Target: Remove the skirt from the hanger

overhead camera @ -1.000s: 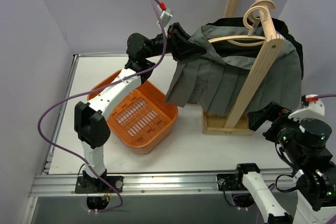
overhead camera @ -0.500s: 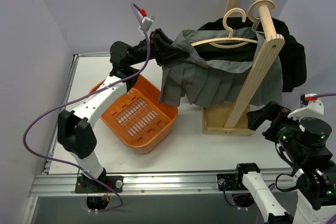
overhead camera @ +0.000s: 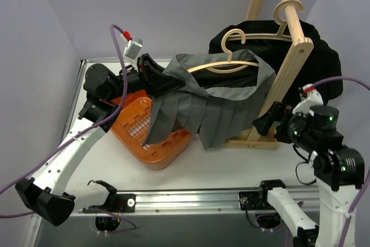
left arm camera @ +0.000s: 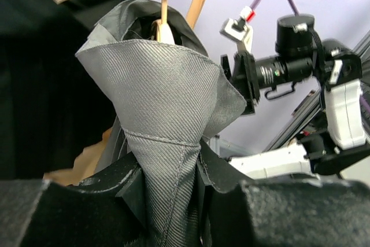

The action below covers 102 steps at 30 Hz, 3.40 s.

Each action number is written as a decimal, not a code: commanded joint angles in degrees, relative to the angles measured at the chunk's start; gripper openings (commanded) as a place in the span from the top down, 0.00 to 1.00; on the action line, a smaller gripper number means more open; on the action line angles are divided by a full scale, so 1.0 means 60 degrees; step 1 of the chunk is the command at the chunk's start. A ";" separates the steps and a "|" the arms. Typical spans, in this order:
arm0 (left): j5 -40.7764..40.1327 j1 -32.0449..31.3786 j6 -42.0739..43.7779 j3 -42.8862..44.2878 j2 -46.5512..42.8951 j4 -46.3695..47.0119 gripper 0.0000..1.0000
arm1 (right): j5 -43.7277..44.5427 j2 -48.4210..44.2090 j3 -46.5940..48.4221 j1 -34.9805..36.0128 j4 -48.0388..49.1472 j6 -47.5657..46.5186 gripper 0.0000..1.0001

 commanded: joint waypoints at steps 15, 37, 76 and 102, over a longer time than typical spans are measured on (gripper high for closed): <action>-0.3794 0.0027 0.1002 0.1681 -0.3876 -1.0278 0.98 | -0.3859 0.0710 -0.0773 0.0401 0.0786 0.0716 0.00; -0.3152 0.0027 0.1017 0.0545 -0.4331 -1.0270 0.98 | 0.2566 0.3464 0.1439 0.9093 0.3188 0.2957 0.03; -0.2682 0.0042 -0.0008 -0.1184 -0.6176 -0.7413 0.98 | 0.6261 0.4797 0.2934 1.0464 0.4067 0.2241 0.42; -0.1979 0.0042 -0.0345 -0.1521 -0.6088 -0.6709 0.98 | 0.6261 0.5544 0.2611 1.0318 0.4727 0.1772 0.63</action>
